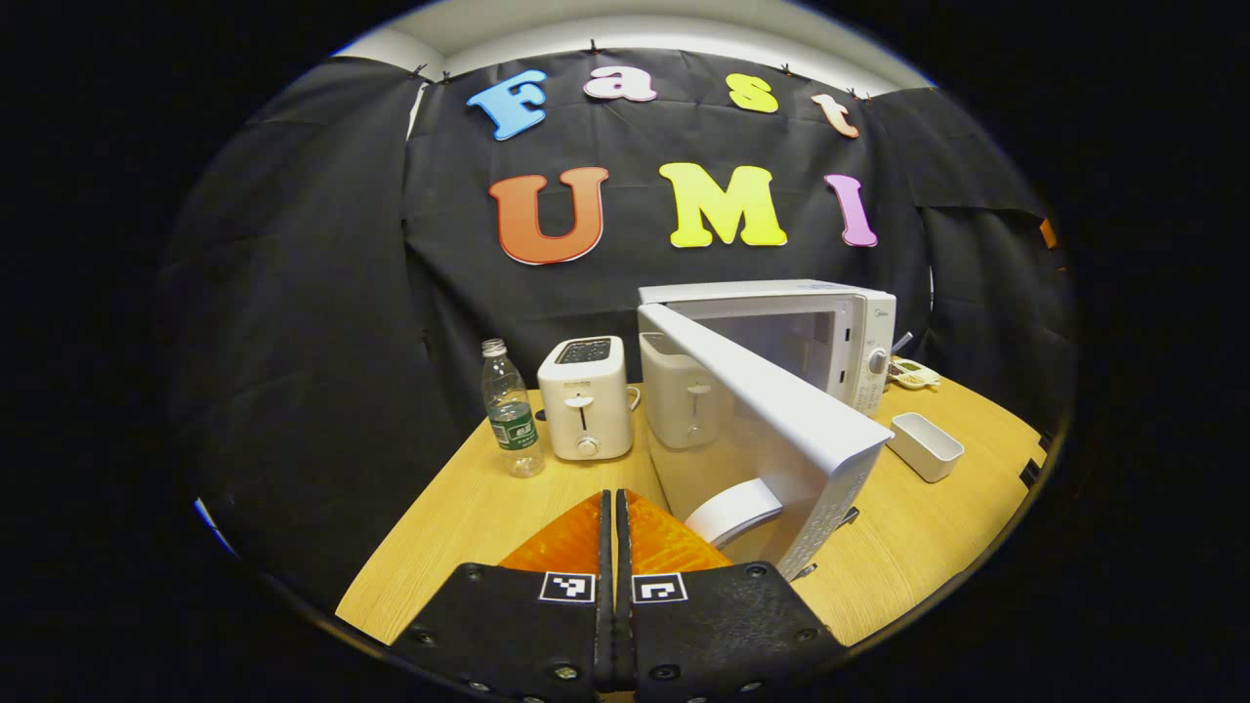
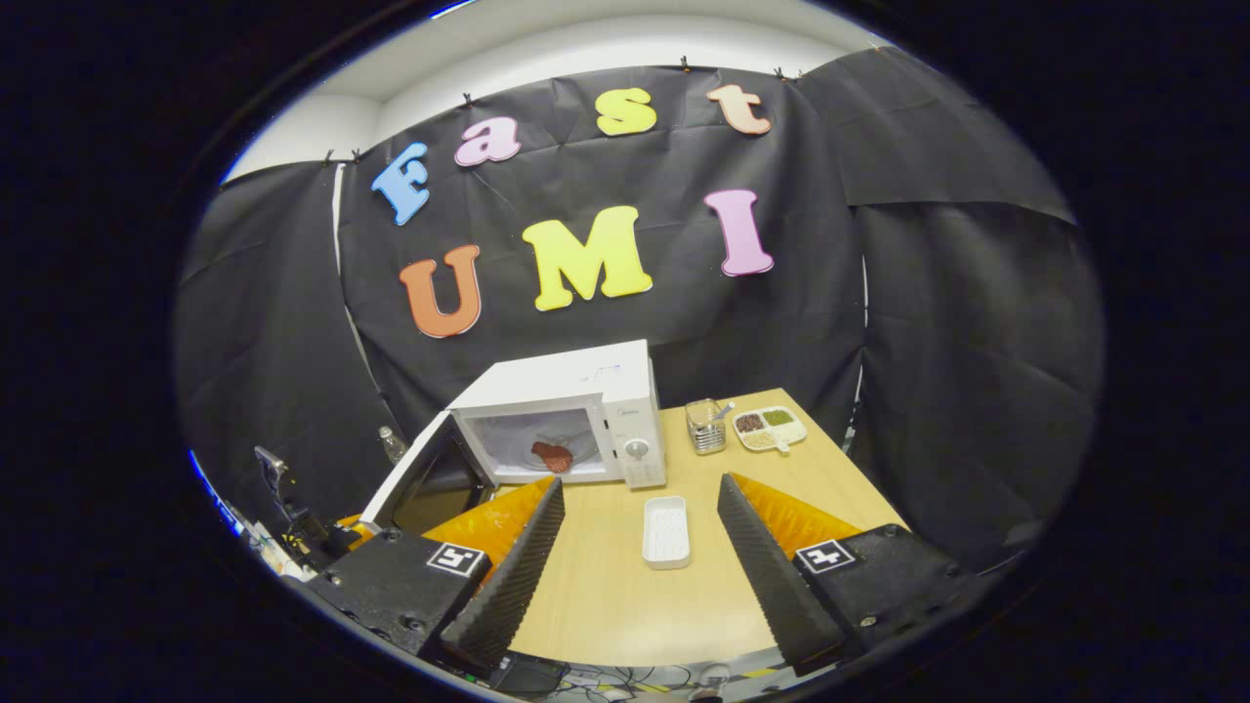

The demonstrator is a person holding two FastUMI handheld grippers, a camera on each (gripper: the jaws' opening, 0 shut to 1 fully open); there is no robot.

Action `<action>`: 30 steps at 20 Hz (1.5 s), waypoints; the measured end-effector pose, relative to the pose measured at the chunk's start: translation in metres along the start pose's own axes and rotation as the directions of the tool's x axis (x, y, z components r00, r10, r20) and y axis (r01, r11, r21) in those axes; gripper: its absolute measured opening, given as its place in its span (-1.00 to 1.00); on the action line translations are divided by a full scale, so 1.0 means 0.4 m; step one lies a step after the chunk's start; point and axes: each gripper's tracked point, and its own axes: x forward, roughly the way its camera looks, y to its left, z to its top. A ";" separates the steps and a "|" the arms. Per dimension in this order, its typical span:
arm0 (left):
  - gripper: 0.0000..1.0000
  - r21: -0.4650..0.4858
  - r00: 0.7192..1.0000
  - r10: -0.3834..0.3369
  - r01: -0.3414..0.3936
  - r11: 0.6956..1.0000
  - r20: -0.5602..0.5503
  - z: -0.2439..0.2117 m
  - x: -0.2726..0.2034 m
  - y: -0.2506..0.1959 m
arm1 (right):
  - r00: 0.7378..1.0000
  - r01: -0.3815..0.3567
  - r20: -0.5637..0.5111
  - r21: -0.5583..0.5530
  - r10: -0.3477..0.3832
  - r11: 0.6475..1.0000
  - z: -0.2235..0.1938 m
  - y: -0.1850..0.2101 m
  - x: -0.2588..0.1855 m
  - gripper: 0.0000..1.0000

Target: Open the microwave oven with the left hand, put the food in, and close the microwave oven.

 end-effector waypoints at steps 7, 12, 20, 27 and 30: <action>-1.00 0.044 0.993 -0.115 0.114 0.992 0.023 0.049 0.027 -0.171 | 1.000 0.006 0.001 0.010 -0.006 1.000 0.007 -0.040 -0.006 0.80; -1.00 0.084 0.982 -0.185 0.182 0.980 0.030 0.078 0.060 -0.278 | 0.999 0.031 -0.007 0.031 -0.031 0.999 0.007 -0.096 -0.005 1.00; -1.00 0.105 0.971 -0.237 0.233 0.967 0.030 0.118 0.127 -0.398 | 0.998 0.058 -0.035 0.054 -0.057 0.997 -0.007 -0.184 0.019 1.00; -1.00 0.100 0.969 -0.244 0.240 0.966 0.030 0.156 0.213 -0.487 | 0.997 0.055 -0.061 0.056 -0.051 0.997 0.009 -0.265 0.067 1.00; -1.00 0.101 0.969 -0.245 0.241 0.965 0.026 0.167 0.249 -0.529 | 0.996 0.053 -0.068 0.058 -0.049 0.997 0.017 -0.301 0.091 0.80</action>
